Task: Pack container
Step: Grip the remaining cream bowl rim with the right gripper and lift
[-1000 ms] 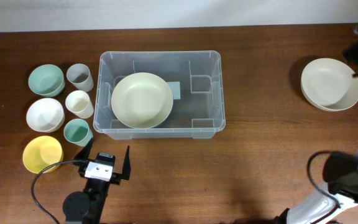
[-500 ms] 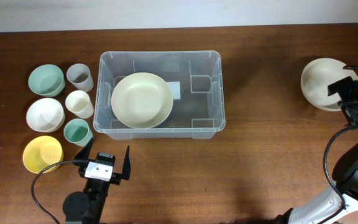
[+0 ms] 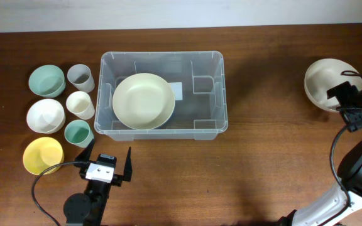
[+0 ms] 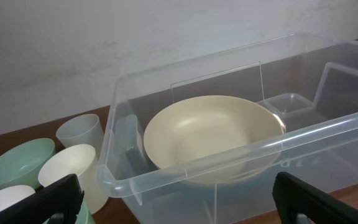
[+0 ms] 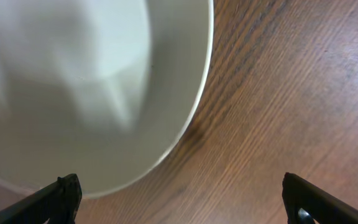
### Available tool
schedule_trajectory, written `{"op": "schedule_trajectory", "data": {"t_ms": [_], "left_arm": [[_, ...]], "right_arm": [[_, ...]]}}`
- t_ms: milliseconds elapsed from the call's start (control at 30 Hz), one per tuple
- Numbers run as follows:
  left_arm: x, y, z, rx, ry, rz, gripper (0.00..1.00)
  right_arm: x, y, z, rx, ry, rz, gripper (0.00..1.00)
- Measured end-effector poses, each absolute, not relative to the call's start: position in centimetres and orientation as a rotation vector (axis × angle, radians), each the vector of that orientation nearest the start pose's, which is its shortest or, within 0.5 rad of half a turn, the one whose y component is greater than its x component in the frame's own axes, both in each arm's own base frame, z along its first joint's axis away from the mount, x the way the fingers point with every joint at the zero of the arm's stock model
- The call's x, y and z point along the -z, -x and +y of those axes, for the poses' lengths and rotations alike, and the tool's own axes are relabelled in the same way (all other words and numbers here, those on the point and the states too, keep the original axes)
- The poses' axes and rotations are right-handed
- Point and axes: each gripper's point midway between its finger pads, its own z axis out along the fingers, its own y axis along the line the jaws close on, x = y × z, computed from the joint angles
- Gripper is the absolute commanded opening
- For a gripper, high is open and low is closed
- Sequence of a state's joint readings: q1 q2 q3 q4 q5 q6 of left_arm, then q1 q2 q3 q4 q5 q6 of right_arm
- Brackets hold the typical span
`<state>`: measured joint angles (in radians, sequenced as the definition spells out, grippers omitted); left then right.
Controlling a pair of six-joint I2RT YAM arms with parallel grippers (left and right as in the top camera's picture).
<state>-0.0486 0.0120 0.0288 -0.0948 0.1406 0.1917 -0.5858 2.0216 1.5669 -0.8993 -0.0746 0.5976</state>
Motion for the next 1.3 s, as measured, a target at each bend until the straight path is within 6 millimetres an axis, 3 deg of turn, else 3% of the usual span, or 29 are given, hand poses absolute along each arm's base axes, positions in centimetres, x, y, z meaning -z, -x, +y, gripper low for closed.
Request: {"op": "schedule_trajectory", "data": {"t_ms": [200,567,667,800,933,1000,1033,1300], "left_arm": [[-16.2,-24.2,-3.6,0.007,-0.303,1.620,1.00],[-16.2,-24.2,-3.6,0.007,-0.303,1.620,1.00],[-16.2,-24.2,-3.6,0.007,-0.303,1.620,1.00],[-16.2,-24.2,-3.6,0.007,-0.303,1.620,1.00],[-16.2,-24.2,-3.6,0.007,-0.303,1.620,1.00],[-16.2,-24.2,-3.6,0.007,-0.303,1.620,1.00],[-16.2,-24.2,-3.6,0.007,-0.303,1.620,1.00],[-16.2,-24.2,-3.6,0.007,-0.303,1.620,1.00]], "right_arm": [[-3.5,-37.3,-23.1,-0.116,-1.634,2.454,0.99],[-1.7,-38.2,-23.7,-0.116,-1.623,2.446,1.00],[-1.1,-38.2,-23.7,-0.117,-1.623,2.454,0.74],[-0.9,-38.4,-23.8,-0.119,-1.616,2.449,0.57],[-0.9,-38.7,-24.0,-0.118,-1.597,2.445,0.19],[-1.0,-38.8,-24.1,-0.117,-1.603,2.437,0.07],[-1.0,-38.9,-24.2,-0.125,-1.601,2.430,0.04],[-2.4,-39.5,-23.9,-0.206,-1.593,2.435,0.04]]}}
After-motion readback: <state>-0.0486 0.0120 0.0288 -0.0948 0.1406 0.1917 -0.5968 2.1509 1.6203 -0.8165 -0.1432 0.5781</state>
